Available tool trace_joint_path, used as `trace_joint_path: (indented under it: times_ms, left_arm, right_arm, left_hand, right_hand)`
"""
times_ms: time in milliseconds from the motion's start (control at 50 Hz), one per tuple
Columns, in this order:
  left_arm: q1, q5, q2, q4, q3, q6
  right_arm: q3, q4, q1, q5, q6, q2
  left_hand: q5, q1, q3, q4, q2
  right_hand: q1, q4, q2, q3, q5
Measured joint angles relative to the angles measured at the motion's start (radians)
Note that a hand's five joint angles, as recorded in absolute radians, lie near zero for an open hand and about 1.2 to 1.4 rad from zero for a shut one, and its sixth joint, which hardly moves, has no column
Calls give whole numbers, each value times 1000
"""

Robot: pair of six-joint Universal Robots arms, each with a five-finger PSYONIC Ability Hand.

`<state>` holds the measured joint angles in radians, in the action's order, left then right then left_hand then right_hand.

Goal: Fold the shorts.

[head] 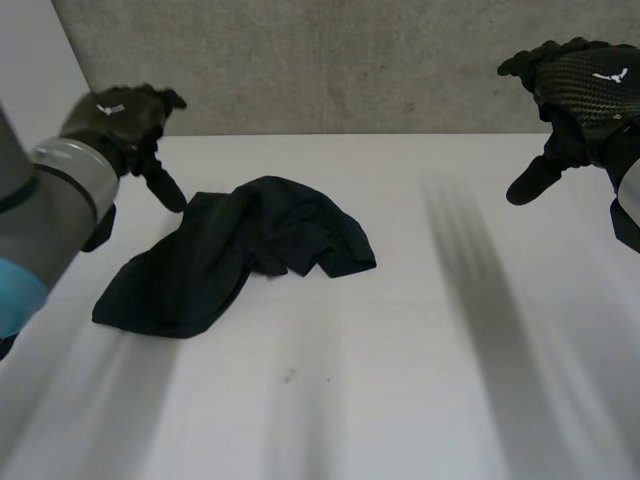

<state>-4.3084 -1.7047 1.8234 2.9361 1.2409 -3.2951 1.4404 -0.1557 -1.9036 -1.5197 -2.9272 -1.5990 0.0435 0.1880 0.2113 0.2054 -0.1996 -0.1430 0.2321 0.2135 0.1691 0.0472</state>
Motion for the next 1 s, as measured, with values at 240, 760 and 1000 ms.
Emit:
trace_joint_path:
  times_ms: [240, 760, 1000]
  left_arm:
    - [-90, -4, 370, -12, -115, -237]
    - [-62, -111, 312, 191, -323, -245]
    - [330, -22, 297, 346, -175, -258]
  right_arm:
    - [31, -4, 1, 68, 111, 27]
    - [25, 16, 8, 60, 125, 25]
    - [6, 19, 18, 61, 124, -15]
  left_hand:
    - [16, 28, 17, 19, -23]
    - [919, 944, 961, 995, -991]
    - [919, 944, 979, 1010, -999]
  right_hand:
    - [0, 0, 0, 0, 0]
    - [0, 0, 0, 0, 0]
    - [0, 0, 0, 0, 0]
